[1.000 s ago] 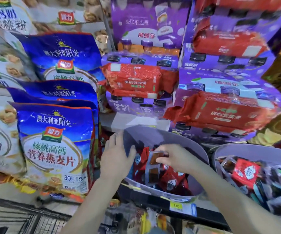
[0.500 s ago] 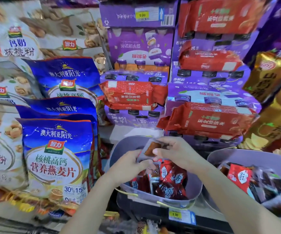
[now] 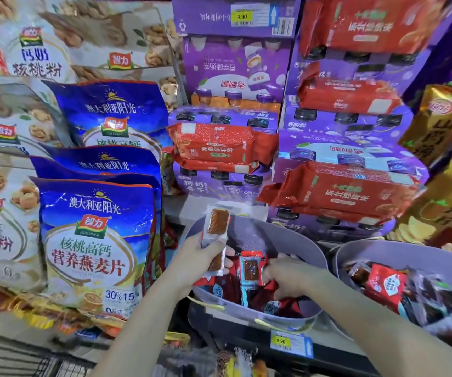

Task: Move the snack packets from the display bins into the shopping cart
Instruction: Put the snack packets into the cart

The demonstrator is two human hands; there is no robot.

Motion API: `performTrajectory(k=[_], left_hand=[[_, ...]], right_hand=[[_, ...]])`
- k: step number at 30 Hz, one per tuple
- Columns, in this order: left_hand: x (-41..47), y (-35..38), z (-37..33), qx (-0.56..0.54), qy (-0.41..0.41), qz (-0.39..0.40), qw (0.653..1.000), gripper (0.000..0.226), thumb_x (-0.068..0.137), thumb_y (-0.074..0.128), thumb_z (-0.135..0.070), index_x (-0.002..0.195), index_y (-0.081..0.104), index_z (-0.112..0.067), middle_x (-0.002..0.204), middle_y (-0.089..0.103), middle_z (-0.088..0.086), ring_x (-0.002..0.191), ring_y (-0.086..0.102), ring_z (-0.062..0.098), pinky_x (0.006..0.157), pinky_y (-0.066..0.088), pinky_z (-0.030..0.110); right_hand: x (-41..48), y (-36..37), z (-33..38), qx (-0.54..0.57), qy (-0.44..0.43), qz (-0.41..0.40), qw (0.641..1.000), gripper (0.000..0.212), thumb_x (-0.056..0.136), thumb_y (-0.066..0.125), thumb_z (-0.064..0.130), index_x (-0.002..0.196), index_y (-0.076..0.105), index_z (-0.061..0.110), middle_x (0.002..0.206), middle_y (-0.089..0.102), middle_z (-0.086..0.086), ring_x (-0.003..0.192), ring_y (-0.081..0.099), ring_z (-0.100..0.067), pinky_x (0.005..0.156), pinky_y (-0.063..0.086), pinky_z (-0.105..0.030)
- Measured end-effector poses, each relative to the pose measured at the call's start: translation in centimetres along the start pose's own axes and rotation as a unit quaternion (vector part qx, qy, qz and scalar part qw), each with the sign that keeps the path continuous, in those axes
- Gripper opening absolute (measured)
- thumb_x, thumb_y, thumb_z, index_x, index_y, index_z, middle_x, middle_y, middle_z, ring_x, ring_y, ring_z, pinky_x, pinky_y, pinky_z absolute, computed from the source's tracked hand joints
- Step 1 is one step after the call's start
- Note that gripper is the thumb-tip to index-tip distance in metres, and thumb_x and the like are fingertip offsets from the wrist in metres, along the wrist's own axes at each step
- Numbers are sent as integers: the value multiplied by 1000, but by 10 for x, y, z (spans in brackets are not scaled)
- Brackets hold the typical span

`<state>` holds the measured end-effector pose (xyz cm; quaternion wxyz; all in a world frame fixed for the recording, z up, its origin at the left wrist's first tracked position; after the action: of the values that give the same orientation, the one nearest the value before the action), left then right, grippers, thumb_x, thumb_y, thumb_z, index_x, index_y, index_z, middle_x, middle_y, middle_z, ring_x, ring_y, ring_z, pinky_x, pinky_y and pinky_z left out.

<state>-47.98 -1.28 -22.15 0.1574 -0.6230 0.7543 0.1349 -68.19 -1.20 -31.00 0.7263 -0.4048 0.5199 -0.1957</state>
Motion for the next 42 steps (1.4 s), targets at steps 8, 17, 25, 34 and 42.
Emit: performTrajectory(k=[8,17,25,34,42], left_hand=[[3,0,0,-49,8,7,999,18,108,61,-17,123,65,-8,104,81,11,84,78,26,70,65,36],[4,-5,2,-114,18,-28,993,43,91,75,-41,126,65,-18,114,80,4,101,79,28,80,66,41],[-2,26,12,-160,-18,41,986,63,76,91,-48,130,70,-26,122,79,9,112,76,28,93,63,45],[-1,15,15,-172,-40,-13,984,33,97,74,-33,127,71,-21,113,81,10,102,79,30,86,63,46],[5,-4,14,-187,-54,-38,980,34,95,75,-38,124,71,-21,111,81,8,100,80,29,91,63,51]], right_hand=[[-13,-27,-1,34,-41,-58,997,25,92,72,33,116,74,24,113,67,-3,112,59,-24,92,46,-35],[-61,-61,-17,566,-19,-223,794,7,93,77,17,99,80,14,93,80,-2,84,74,-15,79,57,-31],[-47,-74,45,742,-66,-211,633,20,88,79,20,106,80,10,105,79,-14,94,76,-28,79,60,-36],[-42,-89,46,613,-59,-285,735,6,92,78,23,95,79,18,83,79,-1,68,73,-11,61,57,-23],[-14,-52,-23,299,70,-195,932,13,96,72,28,90,62,21,77,61,8,73,55,-17,62,38,-30]])
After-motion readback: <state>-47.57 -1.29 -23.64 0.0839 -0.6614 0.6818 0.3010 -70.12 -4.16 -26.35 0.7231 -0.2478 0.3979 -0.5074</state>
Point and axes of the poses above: each hand's wrist, its own x-axis towards the middle knuckle, its own y-axis out of the palm, z = x × y, the point moved 8 cm from there along x, towards the middle knuckle
